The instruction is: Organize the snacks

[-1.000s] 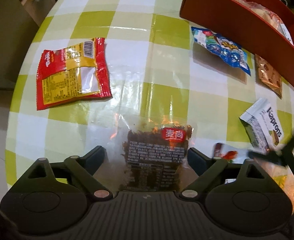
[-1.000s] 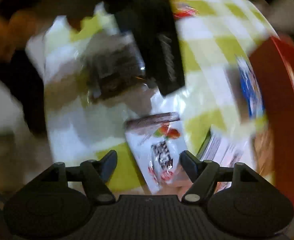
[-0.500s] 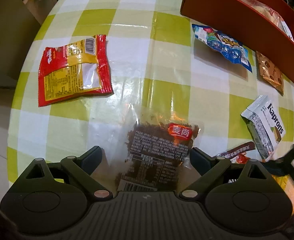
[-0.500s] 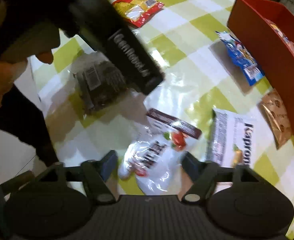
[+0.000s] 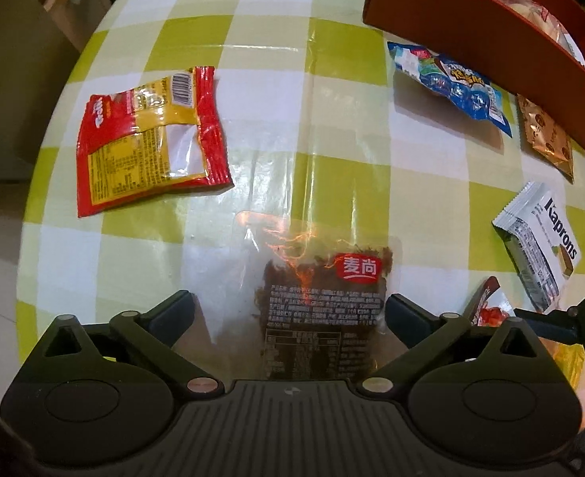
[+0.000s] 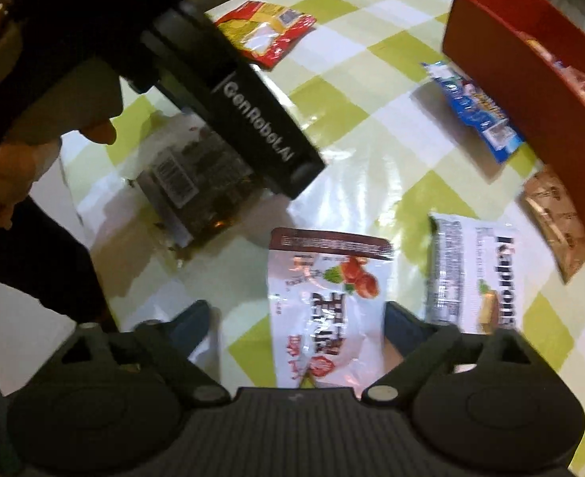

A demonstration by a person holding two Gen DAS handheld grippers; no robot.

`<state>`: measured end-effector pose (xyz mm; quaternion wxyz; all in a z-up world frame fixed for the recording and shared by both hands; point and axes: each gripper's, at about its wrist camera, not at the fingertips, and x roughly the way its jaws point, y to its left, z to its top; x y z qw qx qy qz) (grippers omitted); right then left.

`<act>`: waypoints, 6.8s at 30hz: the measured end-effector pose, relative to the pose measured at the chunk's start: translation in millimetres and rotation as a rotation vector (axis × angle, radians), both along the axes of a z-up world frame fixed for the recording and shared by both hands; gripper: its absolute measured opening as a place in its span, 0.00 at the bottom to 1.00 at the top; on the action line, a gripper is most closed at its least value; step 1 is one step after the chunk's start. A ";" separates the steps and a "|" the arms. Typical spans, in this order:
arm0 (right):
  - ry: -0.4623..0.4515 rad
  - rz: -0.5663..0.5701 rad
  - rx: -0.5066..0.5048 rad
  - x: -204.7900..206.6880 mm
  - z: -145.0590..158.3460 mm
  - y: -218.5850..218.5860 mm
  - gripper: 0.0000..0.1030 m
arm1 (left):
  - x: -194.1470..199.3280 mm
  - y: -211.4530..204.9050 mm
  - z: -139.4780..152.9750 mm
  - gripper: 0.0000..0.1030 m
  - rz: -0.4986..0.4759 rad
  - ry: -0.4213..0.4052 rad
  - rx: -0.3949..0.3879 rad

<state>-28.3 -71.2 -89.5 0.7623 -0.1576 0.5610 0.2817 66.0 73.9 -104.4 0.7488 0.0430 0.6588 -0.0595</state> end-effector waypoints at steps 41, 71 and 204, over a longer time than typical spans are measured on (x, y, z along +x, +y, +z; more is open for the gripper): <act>-0.186 -0.293 0.111 30.7 60.3 -60.5 0.61 | -12.6 -57.2 74.0 0.84 -0.041 -0.239 -0.007; -0.378 -0.504 0.125 101.3 108.4 -119.2 0.62 | 42.1 -120.0 127.5 0.84 -0.074 -0.459 0.016; -0.255 -0.718 0.023 198.8 44.8 -182.2 0.68 | 131.7 -202.2 62.6 0.94 -0.112 -0.459 0.188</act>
